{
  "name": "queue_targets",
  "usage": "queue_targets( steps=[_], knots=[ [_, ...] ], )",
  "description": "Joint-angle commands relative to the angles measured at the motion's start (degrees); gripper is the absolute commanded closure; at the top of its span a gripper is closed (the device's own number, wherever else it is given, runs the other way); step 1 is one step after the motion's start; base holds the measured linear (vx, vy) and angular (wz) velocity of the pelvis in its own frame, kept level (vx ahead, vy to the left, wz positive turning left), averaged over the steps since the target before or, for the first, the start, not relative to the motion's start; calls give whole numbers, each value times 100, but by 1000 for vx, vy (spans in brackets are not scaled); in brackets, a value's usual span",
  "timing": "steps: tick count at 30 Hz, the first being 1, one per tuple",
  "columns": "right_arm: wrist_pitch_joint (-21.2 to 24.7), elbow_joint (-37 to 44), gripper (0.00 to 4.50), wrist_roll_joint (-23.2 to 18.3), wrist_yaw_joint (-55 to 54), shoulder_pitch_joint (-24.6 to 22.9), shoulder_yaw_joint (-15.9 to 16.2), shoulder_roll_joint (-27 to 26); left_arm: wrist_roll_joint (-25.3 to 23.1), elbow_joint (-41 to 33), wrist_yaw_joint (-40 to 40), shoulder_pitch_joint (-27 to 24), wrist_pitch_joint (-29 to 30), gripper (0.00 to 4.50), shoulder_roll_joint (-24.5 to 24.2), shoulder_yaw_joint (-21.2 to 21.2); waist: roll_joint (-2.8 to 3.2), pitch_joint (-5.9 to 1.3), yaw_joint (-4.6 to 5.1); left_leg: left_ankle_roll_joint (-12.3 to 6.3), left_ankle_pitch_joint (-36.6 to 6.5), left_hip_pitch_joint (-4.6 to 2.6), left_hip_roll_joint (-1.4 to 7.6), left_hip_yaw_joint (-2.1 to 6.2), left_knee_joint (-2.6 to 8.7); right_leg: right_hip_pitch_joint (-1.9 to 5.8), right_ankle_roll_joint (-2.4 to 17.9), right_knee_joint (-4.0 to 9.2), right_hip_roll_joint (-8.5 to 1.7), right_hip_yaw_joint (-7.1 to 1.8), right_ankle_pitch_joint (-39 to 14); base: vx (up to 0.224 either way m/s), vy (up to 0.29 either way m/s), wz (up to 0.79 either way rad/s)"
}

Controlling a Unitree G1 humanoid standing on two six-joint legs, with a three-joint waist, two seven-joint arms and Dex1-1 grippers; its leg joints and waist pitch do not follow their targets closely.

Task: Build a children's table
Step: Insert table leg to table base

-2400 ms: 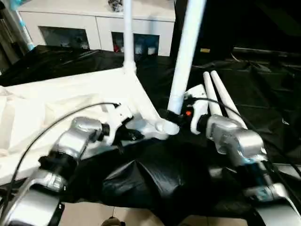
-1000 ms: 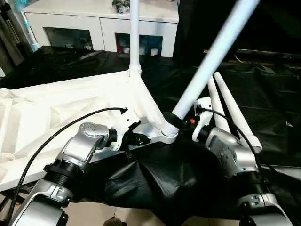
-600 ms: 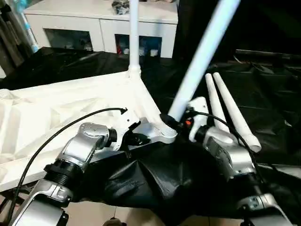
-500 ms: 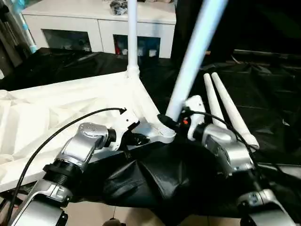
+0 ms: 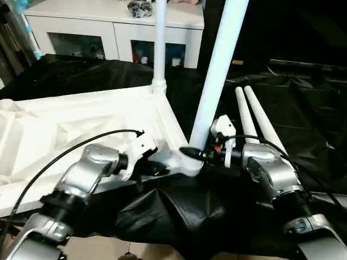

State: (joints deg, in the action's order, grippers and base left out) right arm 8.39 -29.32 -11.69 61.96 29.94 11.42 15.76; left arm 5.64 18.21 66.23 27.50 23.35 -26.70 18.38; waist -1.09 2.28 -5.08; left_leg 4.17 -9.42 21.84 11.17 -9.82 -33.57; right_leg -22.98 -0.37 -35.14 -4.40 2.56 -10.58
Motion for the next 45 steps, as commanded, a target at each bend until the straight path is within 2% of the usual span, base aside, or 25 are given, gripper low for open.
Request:
queue_targets(
  steps=[1, 8, 11, 12, 17, 21, 23, 25, 26, 29, 31, 32, 33, 34, 35, 36, 37, 38, 39, 40, 41, 42, 43, 44, 45],
  knots=[
    [261, -371, 259, 173, 402, -309, 557, 16, 260, -348, 261, 50, -16, 450, 25, 78, 73, -314, 4, -17, -1708, -117, 189, 38, 453, 229, 1322, 395, -314, -192, -1060, 0, 0, 0],
    [-18, -669, 259, 293, 169, -221, 398, -195, 28, -81, -225, 191, 111, 450, 133, -91, 64, -264, 4, 117, -2183, -162, 188, 51, 484, 176, 1205, 472, -338, -206, -1843, 0, 0, 0],
    [-92, -1236, 259, 386, -871, 24, 40, -536, -87, 331, -975, 451, 333, 450, 455, -346, 49, -214, 36, 250, -2574, -209, 175, 82, 497, 139, 1052, 542, -358, -194, -2610, 0, 0, 0],
    [-45, -1483, 259, 393, -1322, 133, -85, -669, -105, 529, -1364, 606, 449, 450, 629, -456, 54, -197, 51, 340, -2894, -268, 156, 124, 486, 106, 817, 629, -390, -159, -3371, -55, 2, -5],
    [53, -1901, 259, 391, -2110, 296, -282, -916, -161, 866, -2038, 886, 678, 450, 958, -623, 59, -191, 93, 331, -3129, -265, 146, 171, 502, 81, 560, 717, -383, -107, -3711, -22, 4, -4],
    [320, -2617, 259, 375, -3344, 636, -618, -1302, -257, 1393, -2907, 1269, 818, 450, 1431, -818, 151, -161, 155, 350, -3691, -396, 128, 210, 503, 36, 436, 867, -323, 85, -3807, -40, 18, -4],
    [441, -2826, 259, 281, -3671, 758, -815, -1445, -322, 1500, -3086, 1337, 827, 450, 1542, -832, 222, -169, 197, 338, -4099, -360, 175, 289, 627, 195, 424, 853, -306, 228, -3305, 0, 0, 0],
    [454, -2996, 259, 336, -3816, 847, -865, -1520, -374, 1575, -3181, 1369, 815, 450, 1599, -810, 264, -144, 227, 337, -4496, -362, 233, 293, 728, 255, 475, 792, -304, 295, -3009, 0, 0, 0],
    [452, -3047, 259, 378, -3782, 865, -840, -1544, -396, 1583, -3182, 1364, 805, 450, 1607, -775, 254, -106, 241, 358, -4649, -473, 195, 237, 707, 166, 432, 925, -305, 363, -3295, 0, 0, 0],
    [430, -3135, 259, 415, -3681, 898, -802, -1599, -385, 1530, -3032, 1307, 763, 450, 1603, -670, 252, -102, 244, 288, -4498, -466, 180, 231, 697, 235, 273, 980, -361, 424, -3616, 0, 0, 0],
    [436, -3214, 259, 383, -3642, 945, -861, -1638, -389, 1543, -2978, 1300, 725, 450, 1596, -628, 269, -94, 231, 312, -4621, -425, 218, 231, 759, 271, 246, 915, -357, 445, -3595, 0, 0, 0],
    [415, -3236, 224, 406, -3632, 962, -850, -1640, -386, 1535, -2939, 1288, 710, 450, 1585, -611, 277, -81, 215, 340, -4730, -400, 238, 220, 821, 285, 267, 851, -335, 433, -3559, 0, 0, 0],
    [415, -3236, 224, 406, -3632, 962, -850, -1640, -386, 1535, -2939, 1288, 710, 450, 1585, -611, 269, -83, 204, 351, -4740, -396, 240, 212, 830, 282, 277, 824, -340, 405, -3582, 0, 0, 0],
    [382, -3272, 224, 450, -3631, 986, -848, -1645, -392, 1529, -2903, 1277, 685, 450, 1571, -586, 247, -80, 199, 381, -4663, -473, 198, 202, 764, 200, 275, 916, -388, 396, -3835, 0, 0, 0],
    [362, -3311, 200, 470, -3623, 1024, -874, -1651, -403, 1501, -2842, 1253, 668, 450, 1547, -549, 200, -62, 266, 324, -4413, -580, 100, 210, 579, 104, 90, 1151, -420, 550, -4333, 0, 0, 0],
    [336, -3356, 183, 499, -3586, 1068, -886, -1650, -423, 1459, -2755, 1223, 632, 450, 1517, -505, 229, -52, 283, 265, -4288, -522, 102, 231, 568, 190, -78, 1205, -411, 688, -4499, 0, 0, 0],
    [323, -3375, 181, 511, -3558, 1092, -892, -1649, -431, 1432, -2705, 1206, 611, 450, 1501, -483, 287, -40, 289, 259, -4467, -414, 169, 237, 691, 308, -101, 1080, -344, 771, -4291, -65, -5, -11],
    [313, -3375, 177, 522, -3507, 1110, -883, -1641, -427, 1386, -2673, 1180, 627, 450, 1489, -476, 328, -63, -240, 209, -5317, 408, 485, 23, 1395, 885, 285, -534, -105, 306, -1608, -65, -5, -11],
    [303, -3365, 169, 535, -3460, 1121, -867, -1630, -420, 1351, -2637, 1159, 623, 450, 1476, -469, 328, -63, -240, 209, -5317, 408, 485, 23, 1395, 885, 285, -534, -105, 306, -1608, -32, -76, 10],
    [287, -3357, 157, 542, -3404, 1136, -863, -1621, -410, 1313, -2583, 1137, 599, 450, 1456, -451, 47, -188, -111, 111, -3967, -365, 201, -148, 1000, 273, 181, -84, -286, -114, -2857, 101, -151, 4],
    [287, -3357, 147, 542, -3404, 1136, -863, -1621, -410, 1313, -2583, 1137, 599, 450, 1456, -451, -1, -120, -169, -40, -2010, -555, 64, 119, -169, -104, 383, 994, -1185, -365, -5242, 101, -151, 4],
    [258, -3322, 139, 533, -3270, 1168, -860, -1597, -397, 1243, -2488, 1098, 564, 450, 1415, -418, -35, -193, -276, -109, -561, 92, 196, 257, 157, 488, 442, 675, -1049, -374, -4463, 140, -80, -40],
    [255, -3317, 133, 531, -3256, 1171, -860, -1595, -396, 1236, -2480, 1095, 562, 450, 1411, -415, 45, -223, -302, 75, -339, 117, 212, 250, 379, 507, 508, 586, -796, -169, -3641, 90, 11, -38],
    [260, -3280, 133, 492, -3128, 1197, -874, -1572, -386, 1177, -2423, 1064, 576, 450, 1378, -397, 82, -293, -252, 259, -430, 15, 214, 201, 497, 403, 652, 351, -424, 6, -1855, 90, 11, -38],
    [266, -3194, 121, 455, -2903, 1224, -857, -1521, -379, 1101, -2337, 1023, 570, 450, 1325, -372, 95, -305, -210, 291, -615, 5, 205, 205, 525, 406, 745, 293, -368, 43, -1375, 0, 0, 0]
  ],
)
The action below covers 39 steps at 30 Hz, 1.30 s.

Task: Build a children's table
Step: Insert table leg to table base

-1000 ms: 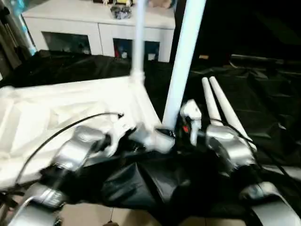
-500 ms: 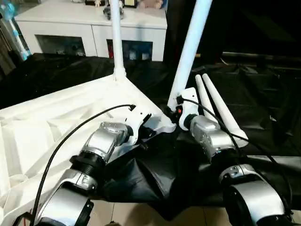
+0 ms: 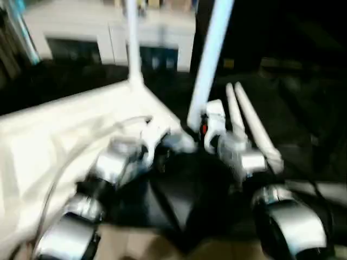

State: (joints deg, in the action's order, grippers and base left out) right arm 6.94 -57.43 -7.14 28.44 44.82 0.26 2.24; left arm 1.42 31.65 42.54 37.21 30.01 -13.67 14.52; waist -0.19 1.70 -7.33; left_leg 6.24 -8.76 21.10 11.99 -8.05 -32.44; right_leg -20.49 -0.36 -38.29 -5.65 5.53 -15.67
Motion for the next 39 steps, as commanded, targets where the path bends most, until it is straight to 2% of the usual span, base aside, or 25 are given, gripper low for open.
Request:
queue_targets(
  steps=[1, 2, 3, 4, 5, 7, 11, 17, 21, 26, 30, 33, 35, 37, 39],
  knots=[
    [436, -322, 109, -27, 607, -242, 271, -130, 56, -298, 100, 22, -92, 450, -17, 28, 77, -281, 34, 143, -1010, 17, 121, 3, 402, 135, 989, 579, -230, -285, -175, 63, 11, -6],
    [420, -261, 98, -28, 828, -211, 293, -74, 75, -365, 191, -16, -74, 450, -65, 38, 74, -341, 75, 78, -784, 38, 108, -6, 352, 208, 1183, 520, -221, -288, 687, 63, 11, -6],
    [395, -226, 92, -12, 933, -201, 318, -42, 74, -400, 248, -36, -112, 450, -94, 58, 65, -351, 91, -52, -543, 22, 81, -44, 314, 192, 1290, 505, -176, -270, 1288, 0, 0, 0],
    [375, -166, 84, 25, 1124, -185, 356, 22, 83, -473, 357, -75, -145, 450, -144, 90, 70, -342, 100, -122, -510, 14, 78, -53, 312, 186, 1344, 506, -175, -265, 1409, 0, 0, 0],
    [346, -84, 77, 68, 1338, -186, 422, 92, 97, -546, 435, -108, -130, 450, -182, 112, 68, -332, 107, -224, -530, 37, 65, -69, 312, 214, 1399, 520, -193, -262, 1421, 0, 0, 0],
    [333, 4, 77, 91, 1512, -200, 484, 153, 101, -608, 506, -136, -150, 450, -216, 139, 70, -323, 111, -309, -608, 33, 79, -81, 308, 212, 1423, 538, -215, -271, 1292, 0, 0, 0],
    [187, 447, 77, 128, 2232, -301, 672, 454, 140, -898, 884, -271, -143, 450, -404, 265, 66, -304, 93, -308, -793, 14, 115, -97, 326, 213, 1415, 575, -245, -282, 865, 0, 0, 0],
    [222, 1035, 77, 28, 2990, -492, 803, 733, 167, -1101, 1258, -384, -212, 450, -620, 364, 51, -320, 78, -427, -500, 21, 104, -112, 289, 227, 1466, 537, -225, -278, 1254, 0, 0, 0],
    [252, 1423, 77, 119, 3494, -659, 1054, 1001, 243, -1368, 1777, -507, -338, 450, -878, 505, 52, -330, 61, -497, -418, 19, 106, -117, 266, 233, 1473, 525, -217, -264, 1392, 0, 0, 0],
    [258, 1766, 77, 160, 3749, -807, 1175, 1122, 281, -1646, 2219, -645, -497, 450, -1090, 628, 70, -326, 45, -465, -526, -8, 124, -127, 273, 205, 1540, 526, -221, -272, 1282, 0, 0, 0],
    [314, 1953, 77, 184, 3845, -906, 1275, 1162, 257, -1711, 2319, -686, -467, 450, -1166, 670, 68, -322, 31, -459, -558, -16, 121, -134, 275, 198, 1508, 529, -217, -279, 1258, 0, 0, 0],
    [319, 1970, 77, 197, 3865, -932, 1314, 1169, 256, -1719, 2347, -695, -474, 450, -1184, 677, 65, -316, 24, -376, -643, -8, 125, -130, 290, 201, 1506, 532, -222, -278, 1093, 0, 0, 0],
    [331, 1982, 104, 205, 3887, -956, 1346, 1170, 244, -1727, 2366, -706, -481, 450, -1193, 676, 62, -317, 25, -347, -674, -7, 123, -132, 290, 206, 1480, 537, -230, -283, 1006, 0, 0, 0],
    [365, 2019, 112, 199, 3903, -977, 1355, 1175, 230, -1733, 2379, -710, -482, 450, -1196, 671, 53, -321, 24, -340, -632, -10, 122, -135, 286, 206, 1471, 536, -229, -287, 1017, 0, 0, 0],
    [385, 2046, 135, 192, 3913, -993, 1357, 1177, 220, -1731, 2379, -712, -487, 450, -1198, 665, 56, -330, 21, -366, -520, -4, 114, -134, 271, 208, 1475, 517, -219, -285, 1188, 0, 0, 0]
  ],
)
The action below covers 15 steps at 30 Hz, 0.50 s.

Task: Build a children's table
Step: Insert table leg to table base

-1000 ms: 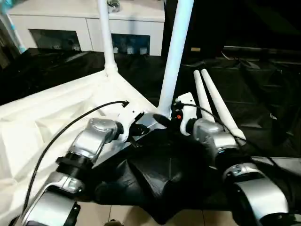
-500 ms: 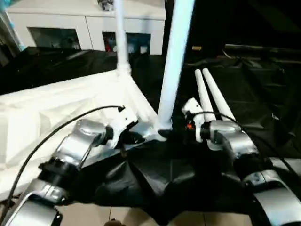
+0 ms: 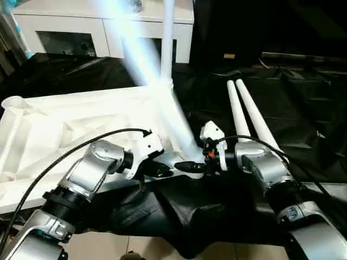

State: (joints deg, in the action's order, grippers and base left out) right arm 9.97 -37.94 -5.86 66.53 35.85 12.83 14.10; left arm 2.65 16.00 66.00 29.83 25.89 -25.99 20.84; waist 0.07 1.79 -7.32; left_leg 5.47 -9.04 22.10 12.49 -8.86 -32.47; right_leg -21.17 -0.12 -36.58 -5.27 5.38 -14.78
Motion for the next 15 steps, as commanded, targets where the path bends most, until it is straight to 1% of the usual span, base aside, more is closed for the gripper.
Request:
queue_targets(
  steps=[1, 4, 5, 8, 9, 10, 14, 15],
  knots=[
    [126, 132, 144, 41, 107, -120, 100, -10, 89, -164, 30, 20, -76, 450, 32, 26, 32, -338, 17, -300, -488, -106, 63, -54, 273, 274, 1452, 346, -255, -267, 1118, 0, 0, 0],
    [162, 152, 153, 14, 98, -148, 101, -17, 74, -137, -13, 18, -77, 450, 39, 11, 21, -347, 13, -329, -424, -96, 59, -54, 264, 284, 1447, 334, -255, -265, 1216, 0, 0, 0],
    [157, 149, 166, -1, 75, -169, 93, -29, 68, -113, -45, 17, -81, 450, 49, -6, 24, -343, 15, -323, -461, -102, 61, -54, 268, 276, 1451, 338, -256, -263, 1165, 0, 0, 0],
    [173, 188, 172, -36, 9, -251, 82, -64, 43, -58, -116, 7, -118, 450, 68, -49, 35, -335, 5, -288, -569, -109, 69, -55, 275, 269, 1441, 353, -265, -270, 1002, 0, 0, 0],
    [175, 196, 172, -42, -4, -262, 78, -70, 41, -52, -129, 4, -125, 450, 70, -57, 29, -337, 9, -284, -570, -104, 68, -54, 273, 273, 1436, 350, -265, -272, 1004, 0, 0, 0],
    [205, 221, 173, -67, -18, -286, 54, -87, 38, -45, -157, -5, -135, 450, 74, -72, 42, -339, 10, -260, -595, -105, 68, -48, 276, 275, 1425, 350, -265, -267, 964, 0, 0, 0],
    [237, 233, 174, -111, -105, -311, -16, -138, 53, -46, -255, -36, -222, 450, 100, -150, 39, -333, 17, -223, -667, -107, 71, -51, 281, 267, 1424, 355, -266, -273, 894, 0, 0, 0],
    [234, 229, 174, -113, -135, -312, -30, -151, 53, -52, -288, -48, -277, 450, 106, -173, 69, -338, 9, -207, -676, -117, 73, -46, 278, 261, 1428, 352, -268, -273, 889, 0, 0, 0]
  ],
)
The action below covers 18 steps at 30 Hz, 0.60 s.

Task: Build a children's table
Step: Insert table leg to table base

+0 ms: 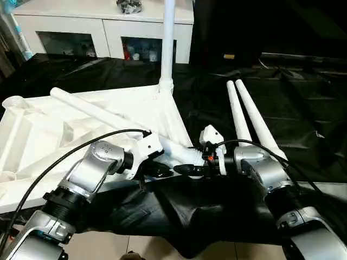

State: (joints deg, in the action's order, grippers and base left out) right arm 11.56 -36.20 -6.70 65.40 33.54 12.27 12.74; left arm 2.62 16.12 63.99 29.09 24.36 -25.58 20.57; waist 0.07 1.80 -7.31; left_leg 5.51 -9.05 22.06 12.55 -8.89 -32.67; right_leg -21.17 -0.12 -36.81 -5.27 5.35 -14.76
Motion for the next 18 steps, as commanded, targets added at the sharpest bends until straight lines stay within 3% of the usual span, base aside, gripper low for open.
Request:
queue_targets(
  steps=[1, 2, 3, 4, 8, 9, 14, 16, 17, 18],
  knots=[
    [83, 58, 174, -84, -90, -81, -40, -64, 123, -130, -296, -24, -116, 450, 143, -308, 68, -338, 21, -196, -691, -107, 70, -43, 300, 265, 1433, 377, -266, -272, 923, 0, 0, 0],
    [86, 61, 174, -116, -134, -75, -81, -91, 224, -199, -349, -47, 4, 450, 191, -414, 63, -345, 28, -181, -688, -110, 76, -40, 301, 268, 1446, 366, -268, -269, 991, 0, 0, 0],
    [90, 70, 174, -138, -162, -73, -107, -106, 297, -246, -374, -60, 98, 405, 222, -480, 62, -344, 29, -182, -679, -103, 73, -38, 298, 269, 1451, 365, -269, -266, 1012, 0, 0, 0],
    [101, 84, 174, -185, -215, -64, -162, -138, 456, -441, -299, -136, 234, 405, 206, -566, 96, -351, 31, -171, -681, -104, 64, -32, 297, 271, 1456, 359, -266, -260, 1023, 0, 0, 0],
    [171, 135, 175, -366, -404, -20, -379, -233, 912, -1094, -67, -436, 610, 372, 86, -771, 75, -358, 84, -228, -546, -89, 56, -40, 287, 283, 1564, 341, -247, -257, 1286, 0, 0, 0],
    [197, 157, 175, -435, -477, -9, -470, -269, 1064, -1287, -14, -539, 713, 364, 57, -853, 56, -353, 77, -277, -518, -92, 50, -45, 278, 280, 1566, 332, -249, -259, 1262, 0, 0, 0],
    [447, 395, 175, -781, -691, -34, -809, -398, 1735, -2058, 71, -1022, 1238, 323, -39, -1321, 69, -334, 86, -255, -608, -107, 60, -63, 293, 259, 1539, 357, -232, -260, 956, 0, 0, 0],
    [477, 427, 175, -828, -709, -41, -834, -407, 1827, -2101, 17, -1060, 1324, 293, -11, -1408, 72, -317, 95, -225, -689, -106, 59, -66, 306, 250, 1492, 375, -226, -266, 819, 0, 0, 0],
    [588, 536, 175, -971, -749, -63, -933, -443, 1993, -1992, -452, -1058, 1564, 288, 236, -1794, 64, -315, 98, -188, -730, -114, 57, -73, 302, 246, 1486, 378, -225, -277, 782, 0, 0, 0],
    [588, 536, 175, -971, -749, -63, -933, -443, 1993, -1992, -452, -1058, 1564, 284, 236, -1794, 64, -315, 98, -188, -730, -114, 57, -73, 302, 246, 1486, 378, -225, -277, 782, 0, 0, 0]
  ],
)
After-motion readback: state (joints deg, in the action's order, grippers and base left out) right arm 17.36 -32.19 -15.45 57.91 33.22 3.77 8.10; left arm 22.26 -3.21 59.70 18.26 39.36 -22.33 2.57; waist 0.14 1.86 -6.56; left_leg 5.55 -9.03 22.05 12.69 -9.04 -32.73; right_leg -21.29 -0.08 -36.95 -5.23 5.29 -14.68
